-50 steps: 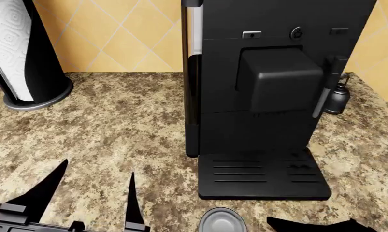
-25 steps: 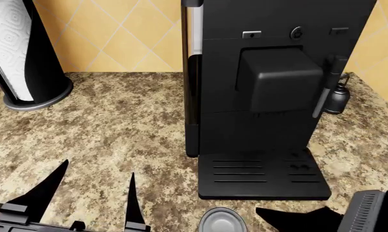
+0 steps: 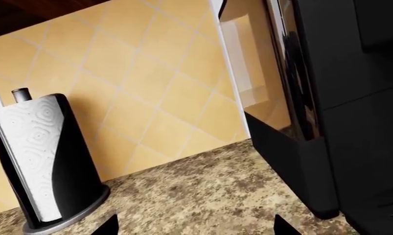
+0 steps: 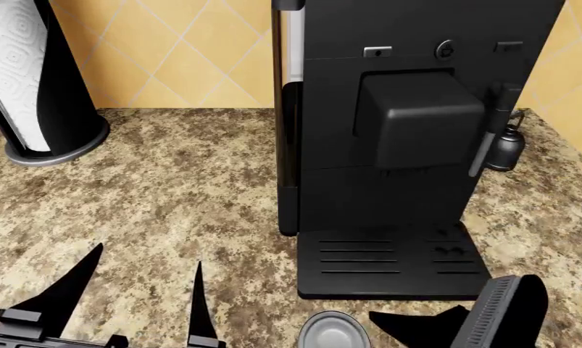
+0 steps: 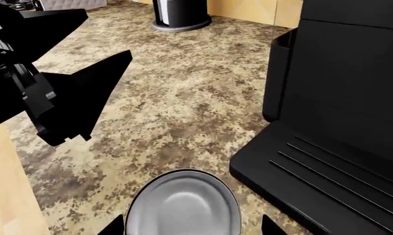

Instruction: Pick the cans from the counter and place them in their designated side in the cabinet.

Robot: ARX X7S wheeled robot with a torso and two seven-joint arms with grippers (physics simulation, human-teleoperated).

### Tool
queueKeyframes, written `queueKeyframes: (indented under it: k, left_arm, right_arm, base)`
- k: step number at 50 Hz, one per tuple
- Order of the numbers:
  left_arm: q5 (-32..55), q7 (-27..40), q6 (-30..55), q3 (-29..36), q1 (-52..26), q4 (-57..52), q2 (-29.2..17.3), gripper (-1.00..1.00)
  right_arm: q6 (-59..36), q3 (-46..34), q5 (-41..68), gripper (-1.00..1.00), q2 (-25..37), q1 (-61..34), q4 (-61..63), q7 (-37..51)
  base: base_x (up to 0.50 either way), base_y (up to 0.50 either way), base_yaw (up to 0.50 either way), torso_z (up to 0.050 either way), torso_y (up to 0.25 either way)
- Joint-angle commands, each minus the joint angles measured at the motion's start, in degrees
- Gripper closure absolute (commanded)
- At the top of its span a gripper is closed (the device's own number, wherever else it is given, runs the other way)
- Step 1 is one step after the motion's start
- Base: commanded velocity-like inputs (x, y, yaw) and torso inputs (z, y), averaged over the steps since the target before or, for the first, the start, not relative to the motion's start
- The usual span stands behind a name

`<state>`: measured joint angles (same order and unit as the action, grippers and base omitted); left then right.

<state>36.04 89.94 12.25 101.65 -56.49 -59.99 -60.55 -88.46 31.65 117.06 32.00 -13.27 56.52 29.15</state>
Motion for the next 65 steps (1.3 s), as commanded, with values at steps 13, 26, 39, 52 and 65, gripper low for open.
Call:
queueKeyframes:
  k: [13,26,39,52,65]
  left_arm:
    - [-0.4,0.0,-0.9,0.6,-0.1,0.0,-0.7,-1.0]
    - [-1.0,-0.1,-1.6,0.8,0.3,0.0,-1.3,-1.0]
    - [-1.7,-0.9,-2.2,-0.7,2.2,0.4,-1.9,-1.0]
    - [-2.2,-1.2,-1.8,-1.7,3.5,0.3,-2.0,-1.0]
    - [-2.1,-1.1,-2.2,-0.5,2.2,0.2,-2.1,-1.0]
  right_arm:
    - [1.6,-4.9,-9.2,-1.0,-0.2,0.4,0.1,-5.9]
    - [2.2,-7.5,-11.8,-1.0,-0.8,-0.2,0.0,-6.8]
    - [2.8,-9.6,-14.3,-1.0,-1.4,-0.7,-0.1,-8.0]
    - [4.1,-8.4,-15.5,1.0,-1.1,0.6,0.9,-10.0]
    - [22.9,-10.0,2.7,1.0,13.3,-9.8,2.6,8.6]
  base:
    - [0.0,0.0,0.0,0.0,0.0]
    - [0.0,0.0,0.0,0.0,0.0]
    - [0.0,0.0,0.0,0.0,0.0]
    - [0.0,0.0,0.0,0.0,0.0]
    - [0.0,0.0,0.0,0.0,0.0]
